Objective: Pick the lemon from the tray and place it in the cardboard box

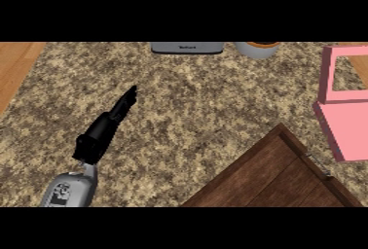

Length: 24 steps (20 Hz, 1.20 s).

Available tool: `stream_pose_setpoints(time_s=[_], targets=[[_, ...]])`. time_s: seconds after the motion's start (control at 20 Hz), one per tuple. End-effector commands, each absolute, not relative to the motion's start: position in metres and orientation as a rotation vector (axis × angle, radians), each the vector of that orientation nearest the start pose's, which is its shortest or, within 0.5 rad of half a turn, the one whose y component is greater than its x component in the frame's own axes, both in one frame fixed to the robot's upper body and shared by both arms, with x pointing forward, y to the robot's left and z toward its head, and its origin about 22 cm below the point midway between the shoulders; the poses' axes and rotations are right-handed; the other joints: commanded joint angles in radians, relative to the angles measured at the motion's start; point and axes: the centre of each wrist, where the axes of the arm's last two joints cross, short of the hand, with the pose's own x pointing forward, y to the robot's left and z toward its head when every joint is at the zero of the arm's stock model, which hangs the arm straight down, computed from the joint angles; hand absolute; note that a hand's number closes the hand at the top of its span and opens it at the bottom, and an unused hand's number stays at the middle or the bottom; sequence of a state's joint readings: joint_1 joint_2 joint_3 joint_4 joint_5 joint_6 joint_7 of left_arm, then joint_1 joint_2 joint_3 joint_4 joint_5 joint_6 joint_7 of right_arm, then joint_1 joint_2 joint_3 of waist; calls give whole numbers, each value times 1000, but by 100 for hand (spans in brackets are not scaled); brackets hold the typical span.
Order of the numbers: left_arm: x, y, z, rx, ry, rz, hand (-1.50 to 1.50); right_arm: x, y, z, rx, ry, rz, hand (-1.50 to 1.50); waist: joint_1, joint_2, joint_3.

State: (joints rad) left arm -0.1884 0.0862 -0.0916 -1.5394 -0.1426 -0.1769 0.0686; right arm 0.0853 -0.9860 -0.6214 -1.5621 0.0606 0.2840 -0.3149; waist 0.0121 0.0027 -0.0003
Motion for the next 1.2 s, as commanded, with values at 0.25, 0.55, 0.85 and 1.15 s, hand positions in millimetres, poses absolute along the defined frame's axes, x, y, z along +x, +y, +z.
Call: stream_pose_setpoints(time_s=[0.25,0.55,0.85,1.15], targets=[[299,221,49,-45,-1612,-475,0,251,-505,208,-1100,-1609,865,150,11,4,1],[282,210,46,-67,-1598,-485,0,283,-498,142,-1111,-1552,877,150,21,4,2],[278,191,42,-57,-1614,-464,0,289,-505,106,-850,-1423,727,-150,15,3,2],[282,206,32,-43,-1613,-469,0,306,-511,95,-743,-1534,635,-150,6,4,2]])
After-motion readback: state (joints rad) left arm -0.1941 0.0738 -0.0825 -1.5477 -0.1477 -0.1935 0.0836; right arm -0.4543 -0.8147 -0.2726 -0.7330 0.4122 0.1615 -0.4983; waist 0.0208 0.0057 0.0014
